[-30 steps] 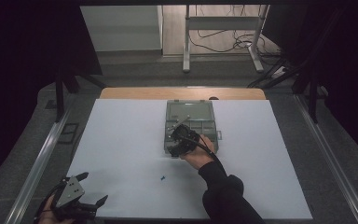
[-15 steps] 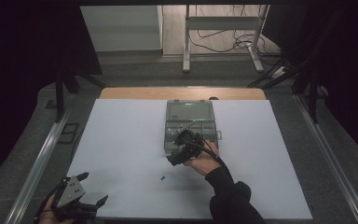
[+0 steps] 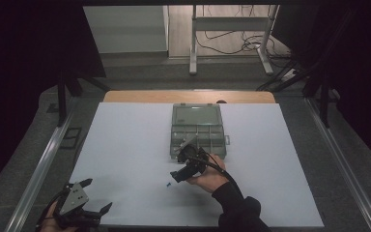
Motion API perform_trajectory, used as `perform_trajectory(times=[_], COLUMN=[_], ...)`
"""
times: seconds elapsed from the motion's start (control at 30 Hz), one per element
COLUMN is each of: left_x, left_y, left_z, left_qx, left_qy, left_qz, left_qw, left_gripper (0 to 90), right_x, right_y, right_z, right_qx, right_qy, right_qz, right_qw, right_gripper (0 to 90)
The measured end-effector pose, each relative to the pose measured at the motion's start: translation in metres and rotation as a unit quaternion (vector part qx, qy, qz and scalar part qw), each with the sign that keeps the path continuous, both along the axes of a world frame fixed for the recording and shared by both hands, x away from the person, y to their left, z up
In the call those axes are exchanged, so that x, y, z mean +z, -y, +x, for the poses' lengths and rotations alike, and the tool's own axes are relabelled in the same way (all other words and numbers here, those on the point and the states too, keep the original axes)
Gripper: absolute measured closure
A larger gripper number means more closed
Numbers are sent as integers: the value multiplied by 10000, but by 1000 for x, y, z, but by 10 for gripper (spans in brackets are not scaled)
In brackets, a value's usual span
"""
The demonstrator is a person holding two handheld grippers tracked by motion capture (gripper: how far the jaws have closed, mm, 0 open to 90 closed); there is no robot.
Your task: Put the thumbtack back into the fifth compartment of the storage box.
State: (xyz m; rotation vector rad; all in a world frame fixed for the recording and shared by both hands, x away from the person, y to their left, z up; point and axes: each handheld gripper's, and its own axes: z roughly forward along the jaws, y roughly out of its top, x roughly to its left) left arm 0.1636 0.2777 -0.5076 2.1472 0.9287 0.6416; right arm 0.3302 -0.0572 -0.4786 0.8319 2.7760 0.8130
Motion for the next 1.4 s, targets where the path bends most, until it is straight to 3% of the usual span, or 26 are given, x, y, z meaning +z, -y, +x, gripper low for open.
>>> perform_trajectory(times=[0.23, 0.4, 0.7, 1.0, 1.4], left_x=[0, 0, 0, 0, 0], left_y=[0, 0, 0, 1, 2], left_z=[0, 0, 0, 0, 0], left_qx=[-13, -14, -34, -38, -53], left_qy=[2, 7, 1, -2, 4], left_qz=[15, 10, 60, 85, 128], left_qw=[10000, 10000, 10000, 10000, 9999], left_gripper=[16, 15, 16, 16, 17], right_x=[-9, -17, -29, -35, -34], right_y=[-13, -21, -33, -38, -39], right_z=[-12, -14, -18, -22, -23], right_qx=[474, 629, 794, 912, 917], right_qy=[-69, -156, -267, -51, -109], right_qz=[-135, -204, -364, -591, -552], right_qw=[9988, 9977, 9958, 9941, 9942], right_gripper=[403, 517, 603, 683, 799])
